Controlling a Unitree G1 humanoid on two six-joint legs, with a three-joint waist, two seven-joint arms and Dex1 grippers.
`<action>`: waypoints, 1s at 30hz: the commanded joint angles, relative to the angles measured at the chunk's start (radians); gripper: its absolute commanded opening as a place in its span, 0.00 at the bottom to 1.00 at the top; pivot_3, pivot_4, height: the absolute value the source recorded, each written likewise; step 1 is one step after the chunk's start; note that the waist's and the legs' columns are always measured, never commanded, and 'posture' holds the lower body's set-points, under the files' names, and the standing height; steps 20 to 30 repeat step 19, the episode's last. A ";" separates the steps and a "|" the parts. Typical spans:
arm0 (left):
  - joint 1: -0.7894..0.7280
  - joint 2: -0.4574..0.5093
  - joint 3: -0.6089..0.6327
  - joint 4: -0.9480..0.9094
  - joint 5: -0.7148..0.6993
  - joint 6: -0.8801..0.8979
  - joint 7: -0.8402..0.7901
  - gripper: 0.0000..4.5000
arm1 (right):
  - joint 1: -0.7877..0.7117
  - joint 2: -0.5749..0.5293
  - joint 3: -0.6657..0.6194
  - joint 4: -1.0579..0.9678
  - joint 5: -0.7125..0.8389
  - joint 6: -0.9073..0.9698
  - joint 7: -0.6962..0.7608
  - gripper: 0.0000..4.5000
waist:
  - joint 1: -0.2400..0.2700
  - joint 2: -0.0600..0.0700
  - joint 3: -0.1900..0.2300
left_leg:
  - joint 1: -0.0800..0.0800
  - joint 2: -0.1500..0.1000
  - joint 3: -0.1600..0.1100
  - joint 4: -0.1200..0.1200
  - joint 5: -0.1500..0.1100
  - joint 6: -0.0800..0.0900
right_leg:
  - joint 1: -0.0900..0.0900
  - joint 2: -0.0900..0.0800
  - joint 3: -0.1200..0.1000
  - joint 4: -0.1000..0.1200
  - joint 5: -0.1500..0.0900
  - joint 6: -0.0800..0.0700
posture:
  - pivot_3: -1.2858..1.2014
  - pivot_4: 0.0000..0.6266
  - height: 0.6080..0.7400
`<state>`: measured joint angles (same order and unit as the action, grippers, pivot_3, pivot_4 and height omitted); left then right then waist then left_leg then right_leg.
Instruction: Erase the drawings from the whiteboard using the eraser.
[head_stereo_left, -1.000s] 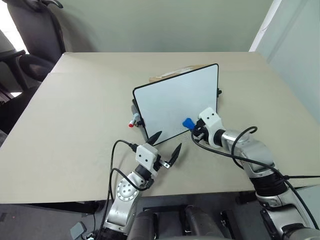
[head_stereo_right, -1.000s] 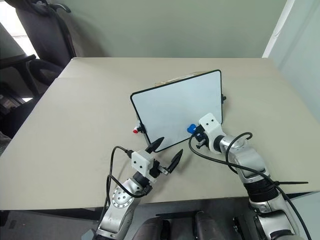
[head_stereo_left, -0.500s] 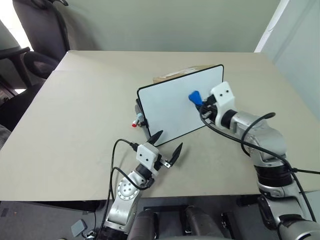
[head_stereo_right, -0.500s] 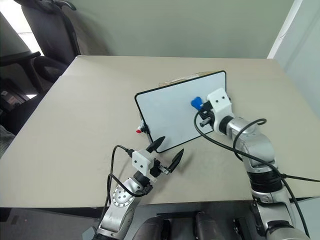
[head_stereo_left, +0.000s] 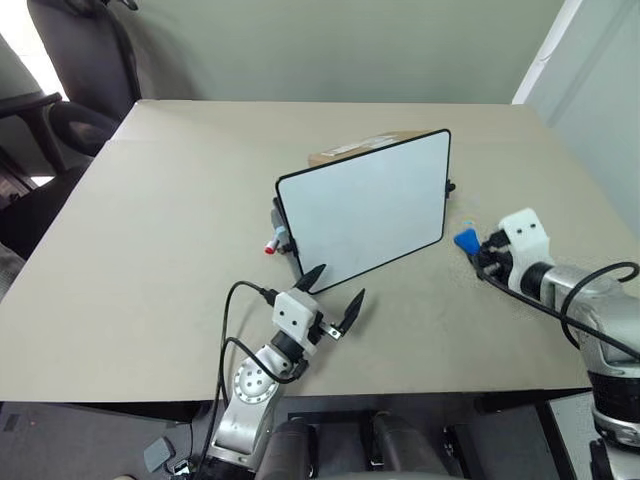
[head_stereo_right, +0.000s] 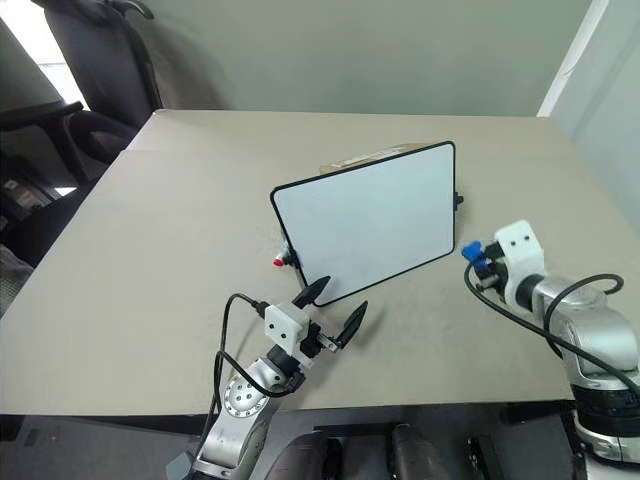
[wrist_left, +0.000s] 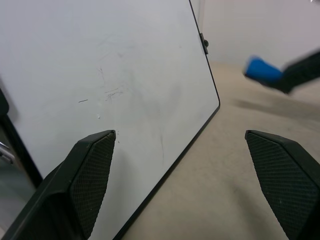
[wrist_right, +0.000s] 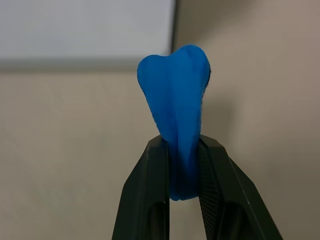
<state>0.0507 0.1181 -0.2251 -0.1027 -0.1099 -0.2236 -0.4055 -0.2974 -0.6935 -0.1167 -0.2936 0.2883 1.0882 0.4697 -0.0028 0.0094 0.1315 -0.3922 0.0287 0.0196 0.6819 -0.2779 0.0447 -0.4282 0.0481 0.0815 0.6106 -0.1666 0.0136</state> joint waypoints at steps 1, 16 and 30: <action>0.001 -0.004 -0.013 -0.036 0.007 -0.011 -0.001 1.00 | -0.025 0.003 -0.013 -0.016 0.006 0.000 -0.006 0.26 | -0.003 0.000 0.000 | 0.000 0.000 0.000 0.000 0.000 0.000 | 0.000 0.000 0.000 0.000 0.001 0.000 | 0.52 0.24 1.00; -0.008 0.001 0.013 -0.022 0.008 -0.014 0.011 1.00 | 0.140 0.087 -0.087 -0.294 0.121 -0.273 0.097 0.86 | 0.004 0.000 0.000 | 0.001 0.000 0.000 0.000 0.000 0.000 | 0.001 0.000 0.000 0.000 0.001 -0.002 | 0.52 0.24 1.00; -0.014 0.007 0.024 -0.017 0.008 -0.016 0.011 1.00 | 0.166 0.100 -0.055 -0.308 0.114 -0.327 0.099 0.86 | 0.004 0.000 0.000 | 0.001 0.000 0.000 0.000 0.000 0.000 | 0.001 0.000 0.000 0.000 0.001 -0.001 | 0.52 0.24 1.00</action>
